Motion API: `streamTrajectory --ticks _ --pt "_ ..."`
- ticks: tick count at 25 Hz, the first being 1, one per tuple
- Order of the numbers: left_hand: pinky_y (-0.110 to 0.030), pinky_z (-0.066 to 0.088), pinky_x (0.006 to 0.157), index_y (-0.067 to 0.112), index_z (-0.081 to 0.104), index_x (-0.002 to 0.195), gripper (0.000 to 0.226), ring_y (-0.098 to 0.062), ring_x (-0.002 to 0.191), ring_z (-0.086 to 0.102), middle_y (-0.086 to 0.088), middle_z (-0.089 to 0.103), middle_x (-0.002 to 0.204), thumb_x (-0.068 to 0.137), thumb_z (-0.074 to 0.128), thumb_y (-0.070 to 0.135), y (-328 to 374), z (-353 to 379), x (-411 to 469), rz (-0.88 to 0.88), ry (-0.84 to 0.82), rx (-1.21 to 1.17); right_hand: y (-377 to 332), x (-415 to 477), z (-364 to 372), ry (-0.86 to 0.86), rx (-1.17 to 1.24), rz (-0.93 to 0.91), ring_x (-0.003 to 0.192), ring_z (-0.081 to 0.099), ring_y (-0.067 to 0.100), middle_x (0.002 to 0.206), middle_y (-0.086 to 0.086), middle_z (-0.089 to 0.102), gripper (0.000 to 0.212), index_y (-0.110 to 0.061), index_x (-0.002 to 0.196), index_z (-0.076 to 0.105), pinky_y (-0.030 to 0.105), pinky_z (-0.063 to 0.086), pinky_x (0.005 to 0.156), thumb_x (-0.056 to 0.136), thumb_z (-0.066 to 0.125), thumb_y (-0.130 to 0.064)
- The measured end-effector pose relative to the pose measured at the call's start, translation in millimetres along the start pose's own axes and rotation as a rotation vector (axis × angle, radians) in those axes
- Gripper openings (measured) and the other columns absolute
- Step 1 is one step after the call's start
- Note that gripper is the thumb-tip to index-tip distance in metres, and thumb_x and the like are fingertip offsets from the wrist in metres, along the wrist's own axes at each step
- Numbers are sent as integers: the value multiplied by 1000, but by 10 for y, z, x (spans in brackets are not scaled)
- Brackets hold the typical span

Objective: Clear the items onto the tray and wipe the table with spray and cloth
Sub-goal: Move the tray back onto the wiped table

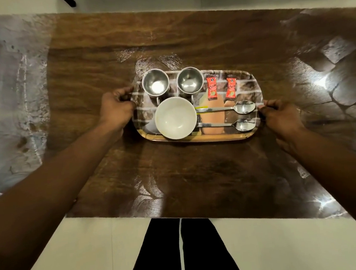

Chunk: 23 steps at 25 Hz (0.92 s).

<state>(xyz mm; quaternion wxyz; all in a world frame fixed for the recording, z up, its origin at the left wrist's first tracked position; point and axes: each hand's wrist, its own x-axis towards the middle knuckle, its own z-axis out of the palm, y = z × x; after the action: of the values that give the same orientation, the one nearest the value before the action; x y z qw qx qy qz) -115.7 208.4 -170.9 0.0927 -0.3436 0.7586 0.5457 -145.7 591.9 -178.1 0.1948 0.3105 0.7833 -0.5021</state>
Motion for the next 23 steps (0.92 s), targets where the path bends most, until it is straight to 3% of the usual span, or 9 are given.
streamTrajectory --ticks 3,5,8,15,18,20,21,23 --pt "-22 66 74 8 77 134 51 2 82 78 8 81 102 95 61 -20 -40 36 115 -7 -1 11 -14 67 19 1 -19 -5 92 72 22 116 17 77 25 0 127 70 34 61 78 109 59 -13" --pt "-24 66 74 13 78 132 50 -2 86 79 9 82 102 96 61 -18 -62 48 162 -18 -3 27 -32 88 30 4 -14 6 88 73 21 111 14 78 24 -1 126 71 36 62 79 109 59 -13" --pt "-22 65 70 18 81 126 50 0 82 79 15 82 95 96 61 -16 -89 62 199 -17 16 51 -69 103 62 5 -4 18 81 72 15 104 9 77 20 -3 122 71 35 63 78 109 59 -13" --pt "-14 60 58 16 78 132 39 6 73 78 13 80 95 101 65 -5 -66 67 198 46 26 156 -118 92 76 35 -23 44 76 71 10 92 0 74 12 -9 116 70 28 63 70 107 62 -13" --pt "-32 67 82 26 79 123 26 -8 92 77 9 79 105 107 63 12 -15 -60 169 29 105 165 -185 117 -21 69 -153 119 80 72 25 96 11 77 15 -3 110 73 47 65 80 101 67 -14" --pt "-37 66 84 31 74 115 19 -10 96 72 8 76 111 109 62 19 53 -245 83 -33 178 55 -310 59 -130 103 -276 144 88 72 32 101 18 77 19 -5 106 75 57 63 85 94 69 -18" --pt "-35 65 80 28 73 118 17 -11 99 71 5 75 116 109 62 20 85 -355 9 -51 195 2 -391 -9 -180 119 -356 112 91 73 35 100 18 77 18 -9 102 74 55 65 83 91 69 -23" --pt "-33 61 76 24 72 121 16 -14 101 67 4 72 111 110 62 18 162 -616 -209 -54 187 -41 -598 -246 -241 134 -487 0 88 72 36 96 14 76 20 -13 93 70 38 58 68 92 64 -32"
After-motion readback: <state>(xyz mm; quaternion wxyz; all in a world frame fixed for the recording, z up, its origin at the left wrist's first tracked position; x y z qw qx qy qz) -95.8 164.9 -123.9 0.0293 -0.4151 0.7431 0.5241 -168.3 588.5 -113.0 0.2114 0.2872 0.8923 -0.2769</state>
